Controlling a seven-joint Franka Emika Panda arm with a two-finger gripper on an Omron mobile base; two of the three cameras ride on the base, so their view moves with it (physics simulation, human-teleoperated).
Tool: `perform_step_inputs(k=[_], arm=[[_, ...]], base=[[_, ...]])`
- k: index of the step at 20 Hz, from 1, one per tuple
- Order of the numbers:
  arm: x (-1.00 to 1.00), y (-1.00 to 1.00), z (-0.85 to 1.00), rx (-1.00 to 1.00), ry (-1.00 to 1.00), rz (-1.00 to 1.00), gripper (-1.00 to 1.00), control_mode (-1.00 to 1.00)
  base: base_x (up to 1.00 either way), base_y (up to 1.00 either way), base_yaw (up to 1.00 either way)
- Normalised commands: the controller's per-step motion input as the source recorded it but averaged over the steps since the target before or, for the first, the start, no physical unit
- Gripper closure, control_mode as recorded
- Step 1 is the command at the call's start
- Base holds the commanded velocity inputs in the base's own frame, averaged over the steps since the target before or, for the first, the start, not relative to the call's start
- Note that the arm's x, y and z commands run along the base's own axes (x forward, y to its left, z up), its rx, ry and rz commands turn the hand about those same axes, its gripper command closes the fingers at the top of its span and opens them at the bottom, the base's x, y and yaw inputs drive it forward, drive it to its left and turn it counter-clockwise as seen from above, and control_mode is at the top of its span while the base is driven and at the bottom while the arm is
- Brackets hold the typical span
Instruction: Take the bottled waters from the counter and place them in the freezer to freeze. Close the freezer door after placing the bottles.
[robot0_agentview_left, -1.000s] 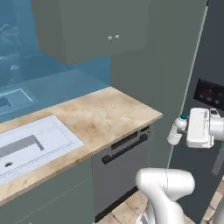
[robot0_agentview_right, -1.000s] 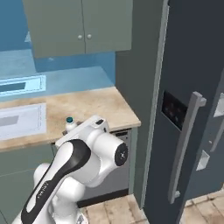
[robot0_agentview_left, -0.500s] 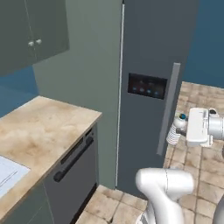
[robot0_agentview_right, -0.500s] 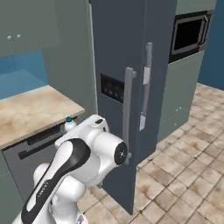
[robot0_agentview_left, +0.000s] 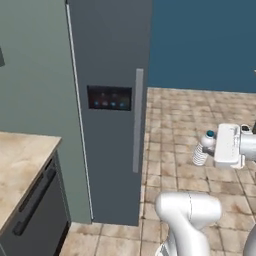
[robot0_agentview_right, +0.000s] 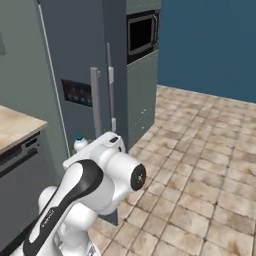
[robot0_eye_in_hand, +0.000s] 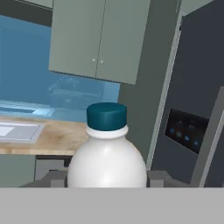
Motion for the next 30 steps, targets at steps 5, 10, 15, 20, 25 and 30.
perform_step_inputs(k=[5,10,15,20,25,30], arm=[[0.0,0.0,0.0,0.0,0.0,0.0,1.0,1.0],[0.0,0.0,0.0,0.0,0.0,0.0,1.0,1.0],[0.0,0.0,0.0,0.0,0.0,0.0,1.0,1.0],[0.0,0.0,0.0,0.0,0.0,0.0,1.0,1.0],[0.0,0.0,0.0,0.0,0.0,0.0,1.0,1.0],[0.0,0.0,0.0,0.0,0.0,0.0,1.0,1.0]], base=[[0.22,-0.26,-0.05],[0.0,-0.57,0.01],[0.0,-0.79,0.0],[0.23,-0.64,-0.01],[0.47,-0.34,0.01],[0.64,-0.13,0.05]])
